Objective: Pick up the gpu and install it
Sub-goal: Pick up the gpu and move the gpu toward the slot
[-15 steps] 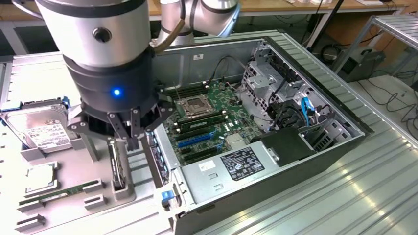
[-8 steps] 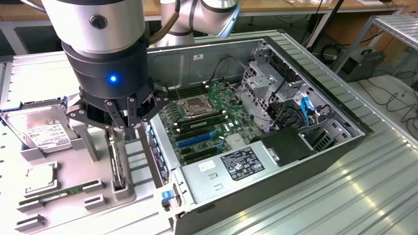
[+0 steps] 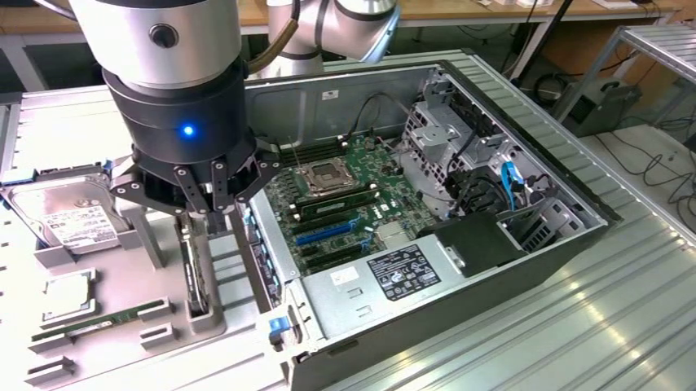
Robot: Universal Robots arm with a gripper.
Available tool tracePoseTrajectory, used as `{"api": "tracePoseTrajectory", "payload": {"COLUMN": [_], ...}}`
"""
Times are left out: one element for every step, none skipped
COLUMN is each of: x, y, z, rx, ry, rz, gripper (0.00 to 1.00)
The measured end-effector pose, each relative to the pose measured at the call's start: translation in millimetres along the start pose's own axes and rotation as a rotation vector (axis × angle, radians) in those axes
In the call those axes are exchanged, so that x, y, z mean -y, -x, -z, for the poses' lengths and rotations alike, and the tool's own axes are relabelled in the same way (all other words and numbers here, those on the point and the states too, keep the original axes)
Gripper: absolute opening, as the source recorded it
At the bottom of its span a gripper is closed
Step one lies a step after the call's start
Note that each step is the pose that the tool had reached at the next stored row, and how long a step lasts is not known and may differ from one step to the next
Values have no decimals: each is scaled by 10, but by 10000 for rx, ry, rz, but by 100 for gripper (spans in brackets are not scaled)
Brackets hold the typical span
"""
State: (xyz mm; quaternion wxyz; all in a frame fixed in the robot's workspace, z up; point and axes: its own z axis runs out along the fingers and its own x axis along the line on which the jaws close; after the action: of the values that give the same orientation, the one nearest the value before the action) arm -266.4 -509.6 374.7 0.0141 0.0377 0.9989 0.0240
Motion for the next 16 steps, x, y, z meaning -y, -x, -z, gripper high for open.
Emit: {"api": "tracePoseTrajectory", "payload": {"x": [0,0,0,0,0,0,0,0,0,0,0,0,0,0,0,0], "y": [0,0,0,0,0,0,0,0,0,0,0,0,0,0,0,0], "z": [0,0,0,0,0,0,0,0,0,0,0,0,0,0,0,0], "rx": [0,-1,-1,0,0,0,0,0,-1,0,0,0,0,0,0,0], "ry": [0,0,0,1,0,0,0,0,0,0,0,0,1,0,0,0], "rz": [0,0,0,0,0,0,0,0,0,0,0,0,0,0,0,0], "gripper": [11,11,11,11,11,17,24,24,24,30,36,36,42,42,42,42]}}
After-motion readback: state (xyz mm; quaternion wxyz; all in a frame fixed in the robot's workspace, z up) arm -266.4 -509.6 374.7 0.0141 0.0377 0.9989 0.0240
